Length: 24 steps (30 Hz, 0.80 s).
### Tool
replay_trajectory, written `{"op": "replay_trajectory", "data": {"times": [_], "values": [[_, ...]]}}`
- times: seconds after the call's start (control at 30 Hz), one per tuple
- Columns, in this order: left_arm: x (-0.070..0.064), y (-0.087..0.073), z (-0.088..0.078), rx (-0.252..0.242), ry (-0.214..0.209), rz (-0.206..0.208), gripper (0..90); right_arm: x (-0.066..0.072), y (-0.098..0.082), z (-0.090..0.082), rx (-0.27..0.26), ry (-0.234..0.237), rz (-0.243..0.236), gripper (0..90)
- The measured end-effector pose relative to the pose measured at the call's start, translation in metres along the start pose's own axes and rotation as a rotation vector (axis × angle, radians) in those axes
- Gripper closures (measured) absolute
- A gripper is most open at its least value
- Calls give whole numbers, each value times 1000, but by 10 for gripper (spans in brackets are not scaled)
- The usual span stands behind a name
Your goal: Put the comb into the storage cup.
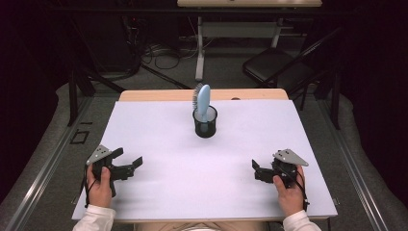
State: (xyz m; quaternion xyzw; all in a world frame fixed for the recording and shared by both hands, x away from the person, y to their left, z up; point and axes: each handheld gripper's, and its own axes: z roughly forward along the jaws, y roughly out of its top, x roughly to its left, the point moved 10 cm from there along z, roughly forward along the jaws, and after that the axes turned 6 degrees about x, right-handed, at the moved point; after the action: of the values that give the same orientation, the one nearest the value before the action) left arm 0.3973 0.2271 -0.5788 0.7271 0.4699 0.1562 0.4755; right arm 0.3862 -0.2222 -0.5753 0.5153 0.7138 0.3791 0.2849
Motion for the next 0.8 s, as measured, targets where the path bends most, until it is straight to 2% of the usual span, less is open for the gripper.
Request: {"op": "replay_trajectory", "data": {"times": [0.8], "values": [[3,-4,2,11,7,-11,31,-2,-5,6,21,15,25,0]]}}
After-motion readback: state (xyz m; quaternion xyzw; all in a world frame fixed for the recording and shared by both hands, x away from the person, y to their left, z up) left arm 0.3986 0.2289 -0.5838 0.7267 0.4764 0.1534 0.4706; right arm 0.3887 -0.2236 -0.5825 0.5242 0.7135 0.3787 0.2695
